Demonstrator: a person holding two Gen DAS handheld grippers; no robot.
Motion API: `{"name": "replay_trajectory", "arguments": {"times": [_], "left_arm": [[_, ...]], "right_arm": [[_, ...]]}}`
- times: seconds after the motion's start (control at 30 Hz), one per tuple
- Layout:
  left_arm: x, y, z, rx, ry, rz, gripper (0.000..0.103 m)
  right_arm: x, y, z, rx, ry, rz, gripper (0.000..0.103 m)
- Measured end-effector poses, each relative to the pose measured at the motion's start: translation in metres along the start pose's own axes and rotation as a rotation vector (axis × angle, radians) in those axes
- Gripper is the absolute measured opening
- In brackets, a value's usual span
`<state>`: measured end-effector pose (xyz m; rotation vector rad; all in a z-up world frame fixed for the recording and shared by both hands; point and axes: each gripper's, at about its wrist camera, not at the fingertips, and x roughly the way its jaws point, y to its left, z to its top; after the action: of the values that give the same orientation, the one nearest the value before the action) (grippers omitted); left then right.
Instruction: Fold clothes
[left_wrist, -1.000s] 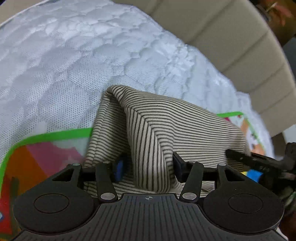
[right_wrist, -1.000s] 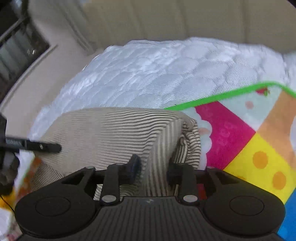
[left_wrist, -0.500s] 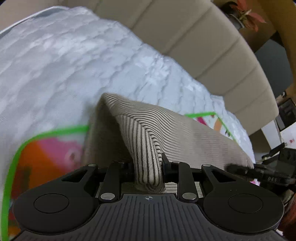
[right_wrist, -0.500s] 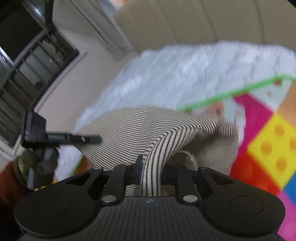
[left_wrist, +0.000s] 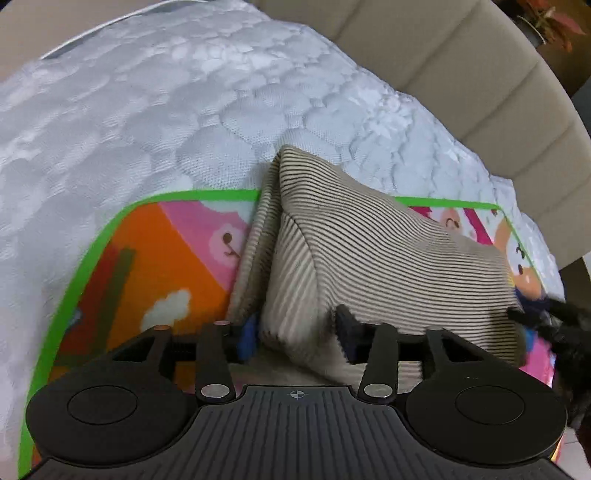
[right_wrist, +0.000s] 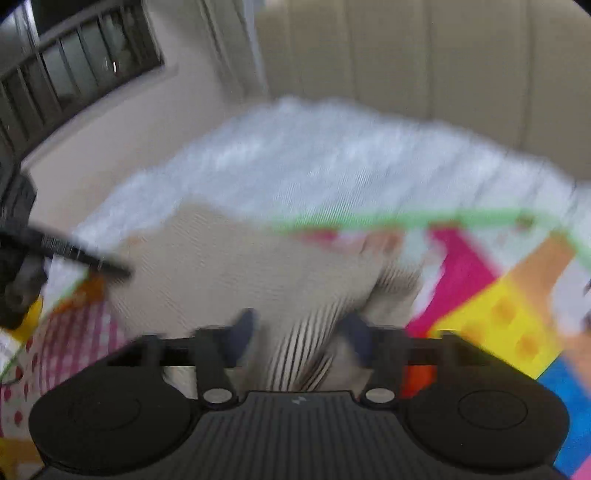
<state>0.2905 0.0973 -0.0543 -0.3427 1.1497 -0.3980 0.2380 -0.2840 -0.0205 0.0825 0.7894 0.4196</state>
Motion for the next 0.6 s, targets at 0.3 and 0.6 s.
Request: {"name": "replay_trajectory", "arguments": {"times": [0.3,0.6], "left_arm": [[0.001,-0.019,-0.008,-0.063,0.082,-0.125,0.091],[0.062,-0.046,-0.004,-0.030,0.160,-0.136,0.075]], "right_arm": [[0.067,-0.054,0.029,-0.053,-0.006,-0.132,0.052],[0.055,-0.041,-0.041,-0.225,0.119,-0.198,0.042]]}}
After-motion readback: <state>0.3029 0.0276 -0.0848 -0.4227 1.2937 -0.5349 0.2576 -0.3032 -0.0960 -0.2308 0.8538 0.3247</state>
